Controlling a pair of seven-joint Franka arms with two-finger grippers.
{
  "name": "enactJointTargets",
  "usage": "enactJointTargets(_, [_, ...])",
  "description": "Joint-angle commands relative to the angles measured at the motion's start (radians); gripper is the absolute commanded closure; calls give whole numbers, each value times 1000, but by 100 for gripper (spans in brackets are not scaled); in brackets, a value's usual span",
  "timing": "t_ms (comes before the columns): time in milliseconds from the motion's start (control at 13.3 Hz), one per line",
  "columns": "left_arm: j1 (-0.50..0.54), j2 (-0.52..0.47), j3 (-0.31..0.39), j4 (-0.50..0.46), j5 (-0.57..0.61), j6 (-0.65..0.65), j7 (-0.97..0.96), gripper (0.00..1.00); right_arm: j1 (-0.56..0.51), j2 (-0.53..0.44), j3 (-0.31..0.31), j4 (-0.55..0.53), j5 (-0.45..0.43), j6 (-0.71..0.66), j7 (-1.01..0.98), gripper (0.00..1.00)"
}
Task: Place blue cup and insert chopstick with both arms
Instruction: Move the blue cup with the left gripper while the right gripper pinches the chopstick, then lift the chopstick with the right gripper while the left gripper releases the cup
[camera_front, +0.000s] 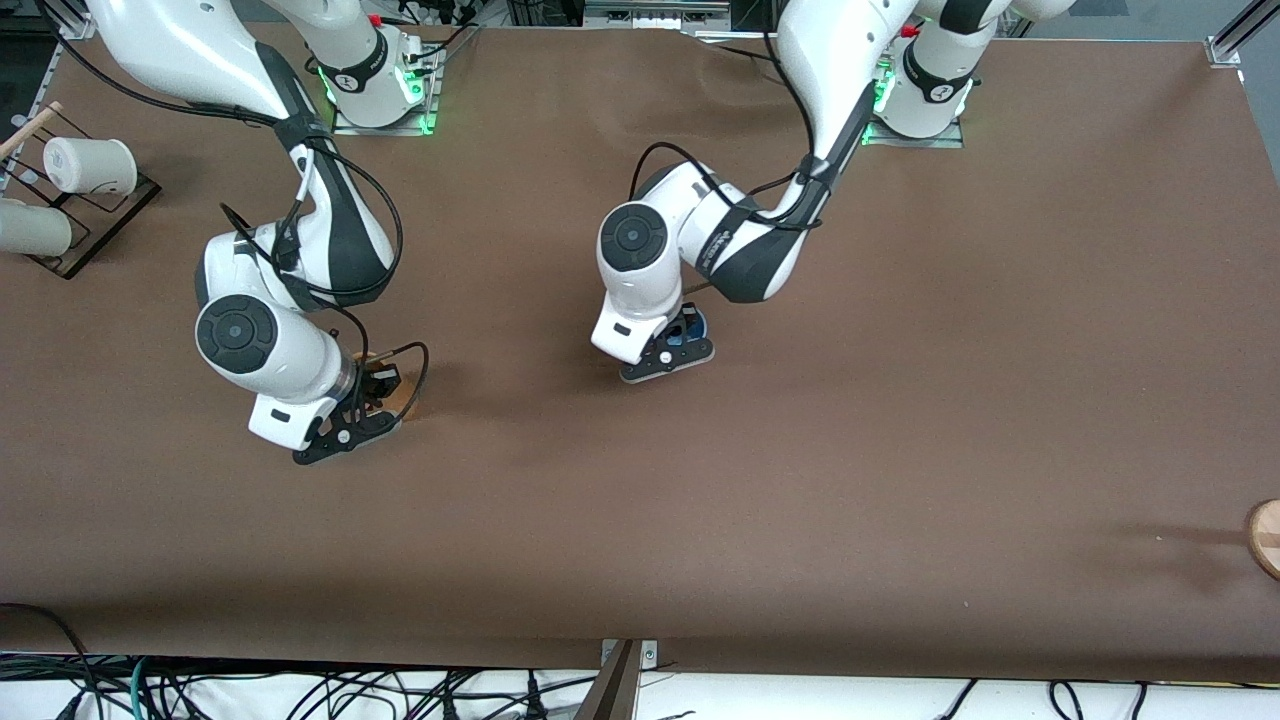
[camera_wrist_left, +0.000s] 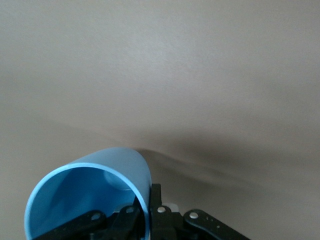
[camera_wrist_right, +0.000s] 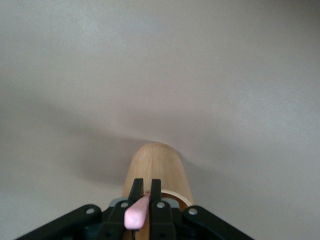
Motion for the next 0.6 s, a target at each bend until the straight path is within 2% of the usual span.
enactJointTargets(0, [-14, 59, 17, 62, -17, 29, -58, 100, -2, 8, 0, 30, -10, -16, -20, 100])
enactJointTargets(150, [-12, 62, 17, 62, -18, 49, -58, 100, -2, 3, 0, 50, -8, -34, -33, 100])
enactJointTargets(300, [-9, 69, 17, 58, -18, 84, -43, 97, 0, -4, 1, 102, -4, -115, -47, 100])
enactJointTargets(375, [-8, 70, 17, 55, -18, 92, -43, 93, 0, -14, 3, 133, 7, -158, -78, 100])
enactJointTargets(450, [-8, 69, 17, 55, -18, 92, -43, 81, 0, -27, 3, 159, 10, -195, -84, 100])
enactJointTargets(525, [-6, 67, 17, 56, -18, 90, -43, 79, 1, -46, 4, 177, 38, -227, -86, 100])
